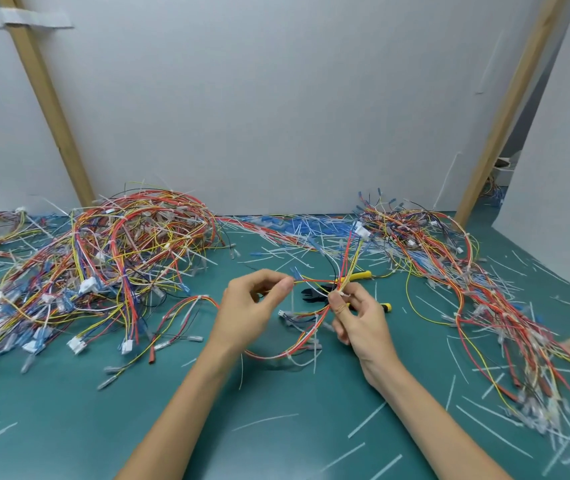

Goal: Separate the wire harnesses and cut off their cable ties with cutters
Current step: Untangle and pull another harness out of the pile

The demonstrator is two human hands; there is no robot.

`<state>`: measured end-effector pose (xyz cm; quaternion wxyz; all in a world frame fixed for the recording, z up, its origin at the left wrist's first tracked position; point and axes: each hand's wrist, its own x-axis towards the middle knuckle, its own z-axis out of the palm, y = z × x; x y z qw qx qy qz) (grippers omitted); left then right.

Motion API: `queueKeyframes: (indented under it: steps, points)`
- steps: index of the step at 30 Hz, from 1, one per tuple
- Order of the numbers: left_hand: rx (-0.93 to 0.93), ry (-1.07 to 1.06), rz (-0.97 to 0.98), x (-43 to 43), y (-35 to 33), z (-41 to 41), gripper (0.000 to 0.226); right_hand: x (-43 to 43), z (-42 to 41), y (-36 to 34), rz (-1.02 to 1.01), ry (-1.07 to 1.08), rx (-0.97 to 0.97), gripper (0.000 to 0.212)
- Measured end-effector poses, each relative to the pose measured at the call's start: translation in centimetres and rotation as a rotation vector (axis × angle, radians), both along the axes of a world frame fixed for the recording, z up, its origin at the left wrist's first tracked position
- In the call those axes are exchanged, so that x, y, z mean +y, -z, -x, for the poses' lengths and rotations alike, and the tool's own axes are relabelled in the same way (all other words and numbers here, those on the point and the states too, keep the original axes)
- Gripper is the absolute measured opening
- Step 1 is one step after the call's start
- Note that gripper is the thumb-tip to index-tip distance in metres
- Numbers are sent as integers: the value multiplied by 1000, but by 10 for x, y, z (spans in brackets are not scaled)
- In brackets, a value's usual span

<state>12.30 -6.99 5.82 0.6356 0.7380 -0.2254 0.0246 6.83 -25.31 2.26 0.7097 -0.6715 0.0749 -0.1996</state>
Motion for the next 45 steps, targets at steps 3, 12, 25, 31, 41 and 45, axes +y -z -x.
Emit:
queueKeyframes:
  steps: [3,12,25,31,41,45]
  points:
    - [102,122,38,4,-3,0,17,-1,0,0,126,52,-25,16]
    - [-297,-340,-316,9,4,-2,26,-8,-2,-3,241,28,-80,10]
    - [-563,-204,-286,4,10,-4,29,-9,0,-5,384,175,-130,13]
    - [-501,-281,-207,4,13,-3,19,-1,5,-9,296,151,-149,15]
    - [-548,-242,-191,2,10,-5,29,5,10,-15,65,35,-91,17]
    - [-535,-192,-224,1,12,-3,33,1,10,-18,52,40,-104,17]
